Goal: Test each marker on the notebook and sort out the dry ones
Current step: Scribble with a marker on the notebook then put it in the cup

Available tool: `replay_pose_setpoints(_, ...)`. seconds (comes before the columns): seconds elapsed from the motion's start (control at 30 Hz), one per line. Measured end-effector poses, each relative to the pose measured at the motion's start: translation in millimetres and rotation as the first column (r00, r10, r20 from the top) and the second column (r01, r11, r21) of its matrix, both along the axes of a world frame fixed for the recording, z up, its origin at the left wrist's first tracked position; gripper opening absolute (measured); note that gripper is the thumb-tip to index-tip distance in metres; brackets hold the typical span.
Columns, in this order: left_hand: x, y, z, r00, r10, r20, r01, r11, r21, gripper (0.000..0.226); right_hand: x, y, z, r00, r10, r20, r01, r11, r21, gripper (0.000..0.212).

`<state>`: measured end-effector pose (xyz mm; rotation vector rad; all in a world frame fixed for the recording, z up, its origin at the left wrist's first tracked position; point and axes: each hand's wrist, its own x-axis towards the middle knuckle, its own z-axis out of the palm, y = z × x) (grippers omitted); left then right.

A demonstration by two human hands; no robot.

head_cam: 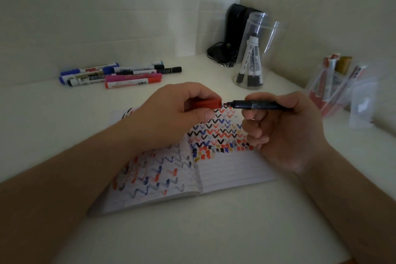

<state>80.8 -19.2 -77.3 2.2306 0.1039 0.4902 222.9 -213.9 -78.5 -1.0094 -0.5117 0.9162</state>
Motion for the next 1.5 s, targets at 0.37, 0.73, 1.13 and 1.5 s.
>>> replay_pose_setpoints(0.37,-2,1,1,0.998,0.069,-0.016,-0.065,0.980,0.189,0.025,-3,4,-4,0.990,-0.035,0.137,0.052,0.991,-0.122,0.014)
replay_pose_setpoints(0.73,-14,-35,34,0.996,0.055,0.065,-0.052,0.998,-0.045,0.016,-37,-21,23,0.957,-0.122,0.264,0.131,0.991,-0.018,0.021)
replay_pose_setpoints(1.13,-12,-221,7,0.963,-0.271,-0.017,0.166,0.637,-0.753,0.010,-80,-187,0,0.737,-0.600,0.310,0.596,0.794,0.121,0.015)
replay_pose_setpoints(1.5,32,-375,-175,0.695,-0.498,-0.519,0.068,0.764,-0.642,0.019,-84,-375,-187,0.536,-0.809,0.241,0.788,0.377,-0.486,0.015)
